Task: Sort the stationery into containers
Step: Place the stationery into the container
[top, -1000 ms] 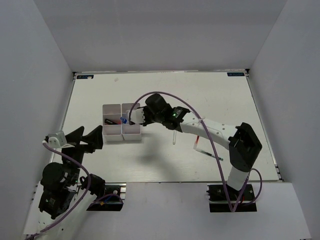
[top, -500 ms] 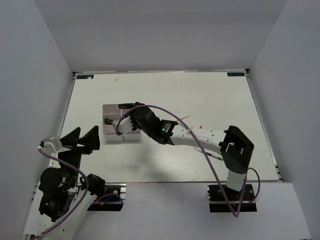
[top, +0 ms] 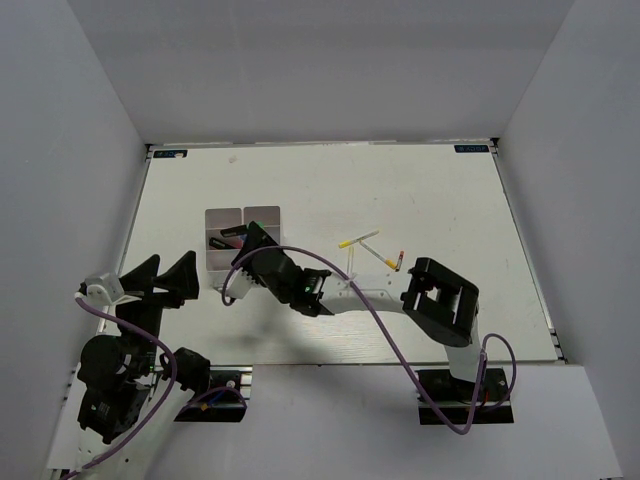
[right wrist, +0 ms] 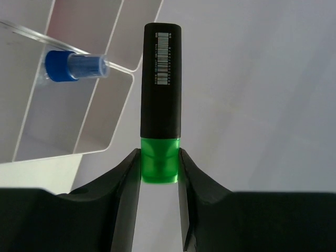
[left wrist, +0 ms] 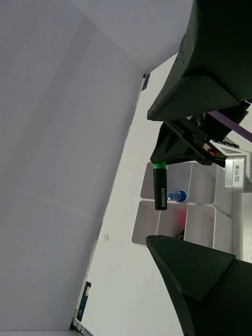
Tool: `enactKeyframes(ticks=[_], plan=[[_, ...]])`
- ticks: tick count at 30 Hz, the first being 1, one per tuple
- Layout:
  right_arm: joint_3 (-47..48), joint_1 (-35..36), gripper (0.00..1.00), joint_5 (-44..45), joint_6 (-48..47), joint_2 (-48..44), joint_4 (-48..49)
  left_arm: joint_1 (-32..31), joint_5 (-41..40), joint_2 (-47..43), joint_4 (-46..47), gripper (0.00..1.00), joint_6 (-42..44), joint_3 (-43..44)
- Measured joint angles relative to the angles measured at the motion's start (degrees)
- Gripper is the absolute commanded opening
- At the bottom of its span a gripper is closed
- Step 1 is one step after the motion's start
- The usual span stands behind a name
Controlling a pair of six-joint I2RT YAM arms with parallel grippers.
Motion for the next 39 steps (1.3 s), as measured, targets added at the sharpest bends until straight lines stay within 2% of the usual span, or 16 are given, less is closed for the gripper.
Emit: enactKeyframes(ticks=[20, 30, 39], plan=[[-0.7, 1.9, 0.0, 1.6, -14.9, 6.8, 11.5, 0.0, -0.1, 0.0, 0.0, 0.99, 0.0, 0.0], [0.0, 1.9, 0.0, 3.6, -17.0, 9.7, 15.8, 0.0, -0.1, 0.0, -0.2, 0.99, -0.3, 0.0], [5.1, 1.8, 0.0, 6.6, -17.5, 15.2, 16.4, 0.0, -0.1, 0.0, -0.3, 0.99, -0.5, 0.0]])
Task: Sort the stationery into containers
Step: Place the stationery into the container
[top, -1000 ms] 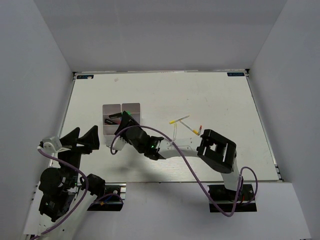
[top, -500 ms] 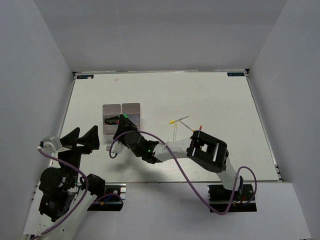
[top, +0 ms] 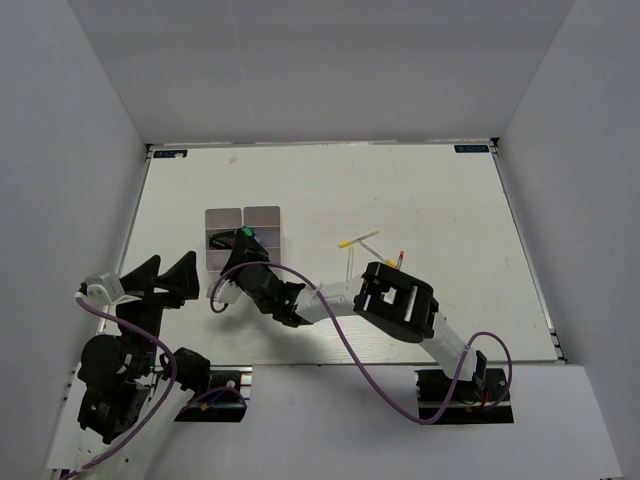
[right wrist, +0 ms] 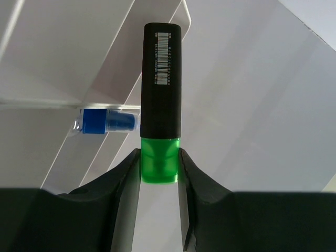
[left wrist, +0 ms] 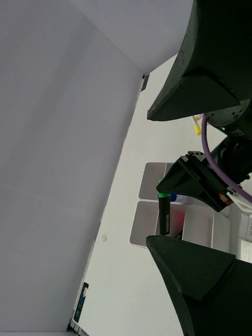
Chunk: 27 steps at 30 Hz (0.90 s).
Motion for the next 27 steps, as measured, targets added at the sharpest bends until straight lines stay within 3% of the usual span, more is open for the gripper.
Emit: enactKeyframes(ticks=[3, 7, 19, 24, 27], plan=[[1.0, 0.0, 0.0, 0.7, 0.0, 0.5, -0.2, 0.0, 0.0, 0.0, -0.2, 0.99, -0.1, 0.0], [1.2, 0.0, 0.14, 1.2, 0.0, 0.5, -0.2, 0.0, -0.2, 0.0, -0.2, 0.99, -0.1, 0.0], [1.2, 0.0, 0.37, 1.5, 0.0, 0.5, -0.6, 0.0, -0.8, 0.0, -0.2, 0.99, -0.1, 0.0], [1.2, 0.0, 0.57, 1.4, 0.1, 0.5, -0.6, 0.0, -1.2, 0.0, -0.2, 0.99, -0.2, 0.0], [1.2, 0.0, 0.61, 1.0, 0.0, 0.5, -0.5, 0.0, -1.3, 0.0, -0.2, 0.99, -0.3, 0.0]])
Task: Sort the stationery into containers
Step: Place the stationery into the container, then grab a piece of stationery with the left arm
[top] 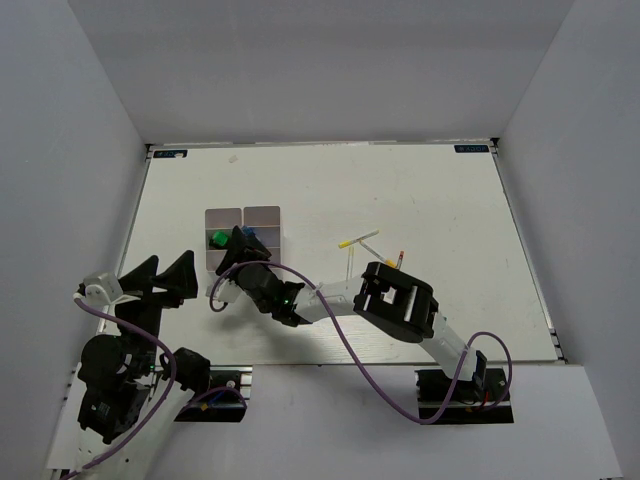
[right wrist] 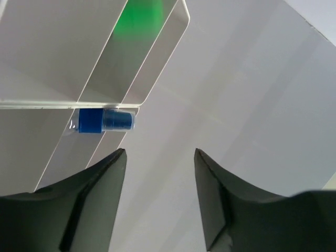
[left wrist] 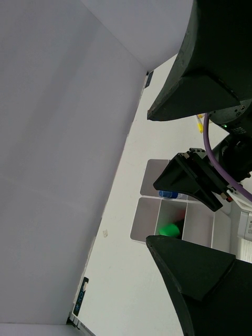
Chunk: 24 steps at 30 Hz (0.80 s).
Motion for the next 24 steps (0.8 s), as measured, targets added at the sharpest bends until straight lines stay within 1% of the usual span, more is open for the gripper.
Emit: enactKeyframes(ticks=[3, 16, 24], plan=[[0.0, 0.0, 0.63, -0.3, 0.0, 0.0, 0.1, 0.4, -0.2, 0.0, 0.0, 0.99, 0.0, 0.0], [-1.3, 0.0, 0.63, -1.8, 0.0, -0.4, 4.2, 0.6, -0.3, 0.0, 0.0, 0.99, 0.0, 0.0], [-5.8, 0.2, 0.64, -1.9, 0.0, -6.8, 4.8, 0.6, -0.5, 0.0, 0.0, 0.99, 0.0, 0.0]])
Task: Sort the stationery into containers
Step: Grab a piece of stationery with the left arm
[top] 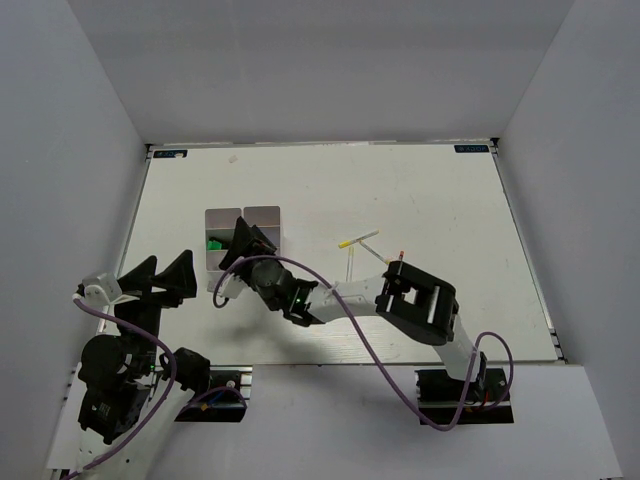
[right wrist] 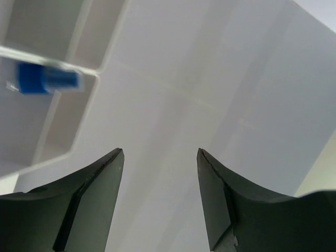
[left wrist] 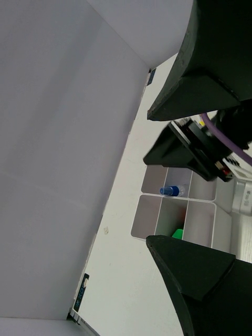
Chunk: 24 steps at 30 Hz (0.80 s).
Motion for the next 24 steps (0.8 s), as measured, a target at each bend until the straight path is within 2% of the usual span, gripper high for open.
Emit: enactKeyframes(ticks=[7, 12, 17, 20, 22, 24], plan=[[-0.9, -0.5, 0.64, 1.2, 0.0, -6.5, -0.2, 0.0, 0.1, 0.0, 0.1, 0.99, 0.0, 0.0], [-0.9, -2.5, 0.62, 1.7, 4.5, -12.3, -6.4, 0.0, 2.2, 0.0, 1.4, 0.99, 0.5, -0.1], [-0.9, -8.8, 0.6, 0.3, 18.5, -21.6, -17.9, 0.0, 10.2, 0.0, 5.4, 0.96, 2.2, -1.5], [-1.0, -14.3, 0.52, -2.3, 30.4, -29.2, -24.9, 0.0, 16.5, 2.1, 7.9, 0.9, 3.0, -1.7], [-1.6, -18.6, 0.48, -4.4, 40.5, -35.1, -28.3, 0.0, 21.9, 9.0, 9.9, 0.82, 3.1, 0.0], [-2.4, -22.6, 0.44, -7.4, 50.1, -41.0, -31.8, 0.0, 28.3, 19.2, 11.9, 0.69, 2.8, 2.3]])
